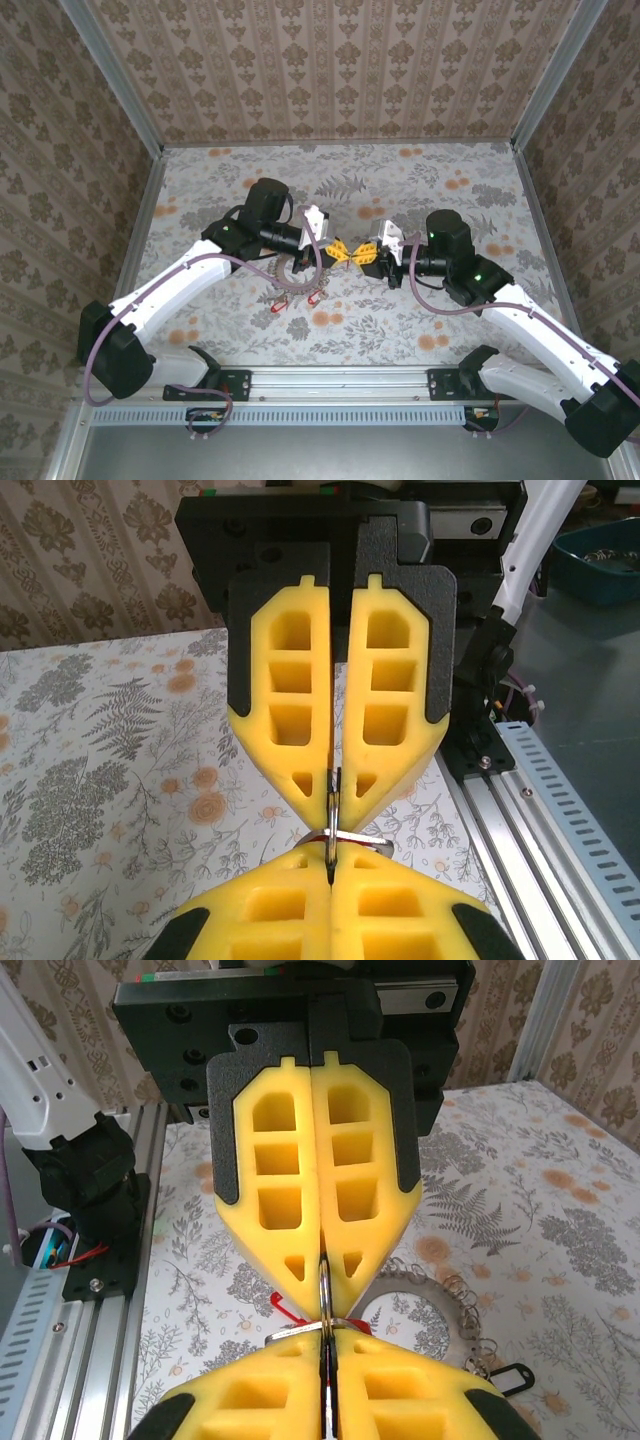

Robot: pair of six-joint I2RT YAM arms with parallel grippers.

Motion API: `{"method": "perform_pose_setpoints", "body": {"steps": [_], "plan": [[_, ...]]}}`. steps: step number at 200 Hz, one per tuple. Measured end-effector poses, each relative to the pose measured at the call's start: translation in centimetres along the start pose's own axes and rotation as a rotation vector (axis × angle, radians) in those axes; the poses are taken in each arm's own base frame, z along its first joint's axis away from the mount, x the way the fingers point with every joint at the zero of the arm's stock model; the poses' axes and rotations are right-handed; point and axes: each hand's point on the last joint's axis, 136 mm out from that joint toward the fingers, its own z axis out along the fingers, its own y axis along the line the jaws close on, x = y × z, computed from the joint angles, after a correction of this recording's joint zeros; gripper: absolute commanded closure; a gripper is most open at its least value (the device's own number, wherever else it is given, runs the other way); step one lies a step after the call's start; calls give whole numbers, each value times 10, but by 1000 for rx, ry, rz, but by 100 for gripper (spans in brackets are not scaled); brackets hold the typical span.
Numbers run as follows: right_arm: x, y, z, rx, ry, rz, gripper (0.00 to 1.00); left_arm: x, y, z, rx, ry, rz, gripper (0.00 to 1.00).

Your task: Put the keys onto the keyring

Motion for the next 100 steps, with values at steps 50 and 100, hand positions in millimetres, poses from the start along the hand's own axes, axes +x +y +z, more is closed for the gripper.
{"method": "perform_pose_setpoints", "body": {"steps": [50,100], "plan": [[1,0,0,-2,4,-4,82,1,0,0,0,2,7,100],[-1,2,-3,-1,-1,-19,86,3,1,3,1,8,6,100]]}}
